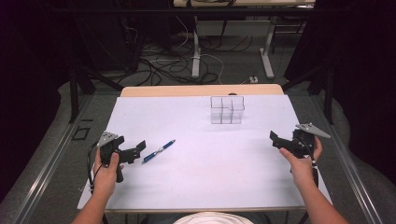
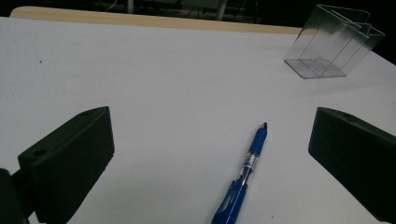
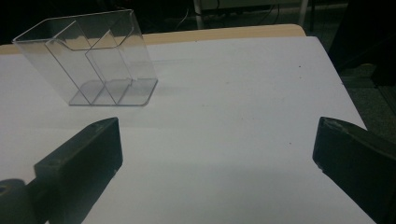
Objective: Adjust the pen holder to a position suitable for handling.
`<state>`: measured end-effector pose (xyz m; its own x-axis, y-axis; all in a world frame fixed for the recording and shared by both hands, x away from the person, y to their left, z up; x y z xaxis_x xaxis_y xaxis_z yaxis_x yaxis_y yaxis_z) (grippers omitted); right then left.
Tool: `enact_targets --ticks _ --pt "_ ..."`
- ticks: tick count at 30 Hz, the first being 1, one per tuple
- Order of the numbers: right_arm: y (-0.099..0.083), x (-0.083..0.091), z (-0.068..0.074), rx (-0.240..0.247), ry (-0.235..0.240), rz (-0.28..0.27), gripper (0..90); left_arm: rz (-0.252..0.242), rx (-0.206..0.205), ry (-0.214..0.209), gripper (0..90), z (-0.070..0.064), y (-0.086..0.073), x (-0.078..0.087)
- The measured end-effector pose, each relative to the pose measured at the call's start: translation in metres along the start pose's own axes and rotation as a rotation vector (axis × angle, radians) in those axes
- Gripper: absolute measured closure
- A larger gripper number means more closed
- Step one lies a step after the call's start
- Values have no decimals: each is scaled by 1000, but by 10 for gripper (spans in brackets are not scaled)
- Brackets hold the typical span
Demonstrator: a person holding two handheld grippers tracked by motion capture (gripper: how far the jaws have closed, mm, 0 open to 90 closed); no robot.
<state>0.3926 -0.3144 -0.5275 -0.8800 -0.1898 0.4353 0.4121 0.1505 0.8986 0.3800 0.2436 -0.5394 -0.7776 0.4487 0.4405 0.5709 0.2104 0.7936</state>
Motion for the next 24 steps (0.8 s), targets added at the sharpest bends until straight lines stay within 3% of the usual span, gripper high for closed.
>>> enact_targets --ticks 9,15,20,24 --pt "-1 -7 5 27 -6 22 20 -19 32 -5 2 1 5 0" --pt "1 -11 8 40 -15 40 33 -48 17 -14 2 -5 9 6" --pt "12 -17 11 67 -7 34 36 -58 -3 19 2 -4 11 7" --pt "19 -25 11 52 -2 43 15 -73 22 11 2 -3 12 8"
Point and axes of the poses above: each handheld gripper's, and its own axes: x roughly backward along the jaws, y roughly out of its top, z roughly to its left, the point moved 4 cm from there along -x, roughly forward along the jaws, and after that the axes turned 13 degrees about x, right-handed, at the moved point
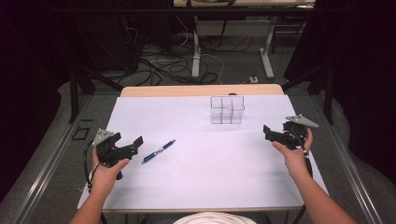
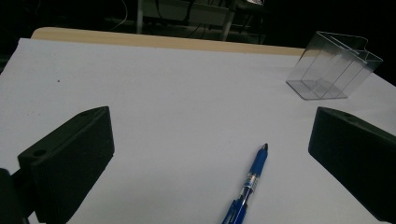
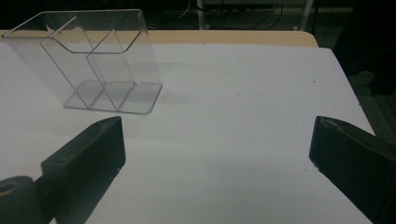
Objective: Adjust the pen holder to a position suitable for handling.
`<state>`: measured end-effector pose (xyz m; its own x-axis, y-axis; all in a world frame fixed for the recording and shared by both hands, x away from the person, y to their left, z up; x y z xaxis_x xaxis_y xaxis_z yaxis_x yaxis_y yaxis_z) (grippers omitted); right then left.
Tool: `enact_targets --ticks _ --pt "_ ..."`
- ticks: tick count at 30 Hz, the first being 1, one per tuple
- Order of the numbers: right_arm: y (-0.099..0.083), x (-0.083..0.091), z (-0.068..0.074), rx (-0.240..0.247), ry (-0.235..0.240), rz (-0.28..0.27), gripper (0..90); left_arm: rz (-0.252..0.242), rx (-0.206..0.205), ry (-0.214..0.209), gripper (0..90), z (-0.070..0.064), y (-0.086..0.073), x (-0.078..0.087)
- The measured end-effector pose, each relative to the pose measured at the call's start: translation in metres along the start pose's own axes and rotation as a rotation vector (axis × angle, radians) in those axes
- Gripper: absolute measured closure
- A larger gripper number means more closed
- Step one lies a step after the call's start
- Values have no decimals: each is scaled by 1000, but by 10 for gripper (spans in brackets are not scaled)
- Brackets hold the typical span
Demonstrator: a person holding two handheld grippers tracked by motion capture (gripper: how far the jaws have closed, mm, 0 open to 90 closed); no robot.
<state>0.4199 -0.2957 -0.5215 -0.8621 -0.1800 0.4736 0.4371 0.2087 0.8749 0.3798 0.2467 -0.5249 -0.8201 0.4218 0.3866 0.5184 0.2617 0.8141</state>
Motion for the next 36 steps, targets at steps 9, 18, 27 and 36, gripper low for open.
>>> enact_targets --ticks 9,18,27,36 --pt "19 -16 1 10 9 16 0 2 -8 10 5 2 -1 2" --pt "54 -31 10 94 8 30 0 0 -48 27 52 -1 -2 2" --pt "78 -46 14 103 4 8 91 6 -86 56 52 -7 -5 0" --pt "84 -68 16 119 -3 -29 237 23 -73 73 52 -4 -6 1"
Point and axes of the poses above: each handheld gripper's, and its own axes: x roughly backward along the jaws, y roughly out of its top, z roughly to its left, the point moved 4 cm from there along -x, roughly forward along the jaws, and after that the axes turned 13 degrees about x, right-handed, at the moved point
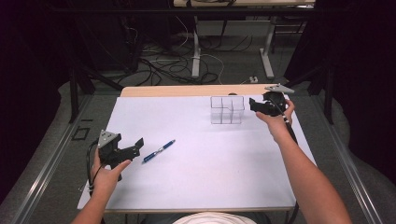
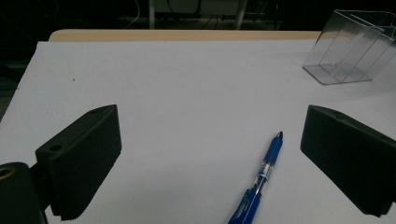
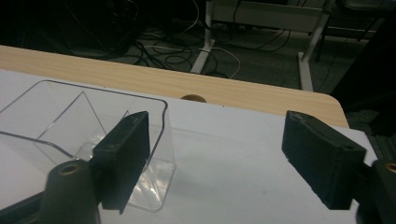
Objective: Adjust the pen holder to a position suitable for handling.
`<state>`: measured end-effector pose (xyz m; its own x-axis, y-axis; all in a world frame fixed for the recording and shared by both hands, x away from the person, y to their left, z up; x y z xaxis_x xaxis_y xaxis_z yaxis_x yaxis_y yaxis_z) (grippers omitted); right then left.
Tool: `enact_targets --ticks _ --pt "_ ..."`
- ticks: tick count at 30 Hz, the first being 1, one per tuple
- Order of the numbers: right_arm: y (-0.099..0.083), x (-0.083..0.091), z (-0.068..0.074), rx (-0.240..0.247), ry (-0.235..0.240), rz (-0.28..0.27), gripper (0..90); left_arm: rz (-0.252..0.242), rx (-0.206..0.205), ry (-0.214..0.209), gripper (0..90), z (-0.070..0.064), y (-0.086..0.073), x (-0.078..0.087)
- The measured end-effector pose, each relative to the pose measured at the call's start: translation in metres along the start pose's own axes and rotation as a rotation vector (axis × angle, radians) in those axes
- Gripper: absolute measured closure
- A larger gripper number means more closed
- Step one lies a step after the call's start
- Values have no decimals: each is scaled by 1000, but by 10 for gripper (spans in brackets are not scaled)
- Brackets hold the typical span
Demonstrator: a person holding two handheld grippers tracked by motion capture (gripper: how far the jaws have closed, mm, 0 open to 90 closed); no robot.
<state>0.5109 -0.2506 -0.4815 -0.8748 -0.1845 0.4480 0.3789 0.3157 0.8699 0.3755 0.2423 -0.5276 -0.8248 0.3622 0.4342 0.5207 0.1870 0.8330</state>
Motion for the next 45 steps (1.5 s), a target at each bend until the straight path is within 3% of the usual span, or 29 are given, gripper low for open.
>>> enact_targets --ticks 6,11,17,24,26,30,35,45 --pt "-4 -12 -2 7 -21 12 315 10 3 2 52 1 -2 -2" --pt "-12 -26 -5 -7 8 47 415 12 7 3 52 2 -2 -2" --pt "-17 -35 -8 -8 2 66 460 10 16 8 53 3 -3 -2" --pt "-24 -48 -7 -3 56 58 663 12 23 12 55 3 -3 -1" --pt "-25 -49 -5 -13 58 61 669 9 26 12 55 3 -3 -1" --pt "-27 -56 -2 47 80 63 730 11 29 16 55 5 -3 -1" --pt "-27 -60 2 52 128 50 787 10 36 18 55 5 -3 0" --pt "-28 -64 10 57 173 46 884 11 36 15 55 5 -3 0"
Point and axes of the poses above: each handheld gripper's, and its own axes: x roughly backward along the jaws, y roughly out of its top, z roughly to its left, the point moved 4 cm from there along -x, roughly forward along the jaws, and after that the axes turned 13 degrees about x, right-handed, at the moved point
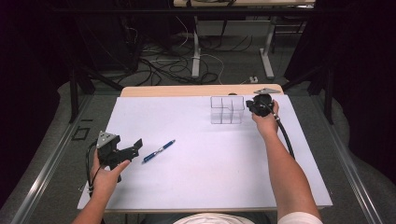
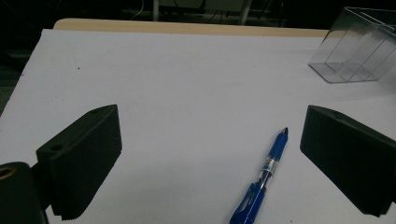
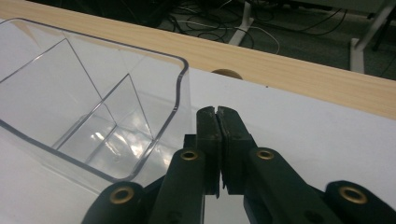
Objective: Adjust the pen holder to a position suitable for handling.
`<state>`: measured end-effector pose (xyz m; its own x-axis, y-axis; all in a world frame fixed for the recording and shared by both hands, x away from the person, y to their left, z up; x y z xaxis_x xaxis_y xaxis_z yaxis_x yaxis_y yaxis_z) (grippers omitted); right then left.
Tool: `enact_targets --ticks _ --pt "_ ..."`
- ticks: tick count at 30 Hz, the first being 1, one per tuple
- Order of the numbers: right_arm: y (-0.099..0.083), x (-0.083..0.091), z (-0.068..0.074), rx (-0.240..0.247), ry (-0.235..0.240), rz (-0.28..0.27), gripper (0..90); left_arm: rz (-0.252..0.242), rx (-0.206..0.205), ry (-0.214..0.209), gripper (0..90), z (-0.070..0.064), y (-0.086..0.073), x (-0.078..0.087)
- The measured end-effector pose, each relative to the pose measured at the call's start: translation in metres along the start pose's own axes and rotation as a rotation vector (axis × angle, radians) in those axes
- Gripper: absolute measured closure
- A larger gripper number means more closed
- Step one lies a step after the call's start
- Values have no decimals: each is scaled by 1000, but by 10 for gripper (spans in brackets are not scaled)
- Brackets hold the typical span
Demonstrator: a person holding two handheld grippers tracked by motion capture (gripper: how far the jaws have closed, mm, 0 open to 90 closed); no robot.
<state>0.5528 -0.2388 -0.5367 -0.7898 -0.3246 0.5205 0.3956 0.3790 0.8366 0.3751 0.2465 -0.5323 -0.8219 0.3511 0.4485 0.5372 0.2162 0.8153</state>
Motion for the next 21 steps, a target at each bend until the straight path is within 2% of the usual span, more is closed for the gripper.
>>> enact_targets --ticks 6,14,21 --pt "0 -4 8 17 45 2 900 3 -3 3 55 0 0 0" --pt "0 -3 9 17 38 7 900 3 -8 5 55 0 -1 -1" --pt "2 -5 18 31 58 -5 900 6 -9 7 55 0 -1 -1"
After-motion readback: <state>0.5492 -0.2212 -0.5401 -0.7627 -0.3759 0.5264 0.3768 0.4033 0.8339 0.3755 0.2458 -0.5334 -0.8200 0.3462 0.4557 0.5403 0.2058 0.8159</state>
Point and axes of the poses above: each handheld gripper's, and its own axes: x roughly backward along the jaws, y roughly out of its top, z roughly to its left, the point moved 4 cm from there along -x, roughly forward along the jaws, and after that the axes turned 13 degrees about x, right-handed, at the moved point
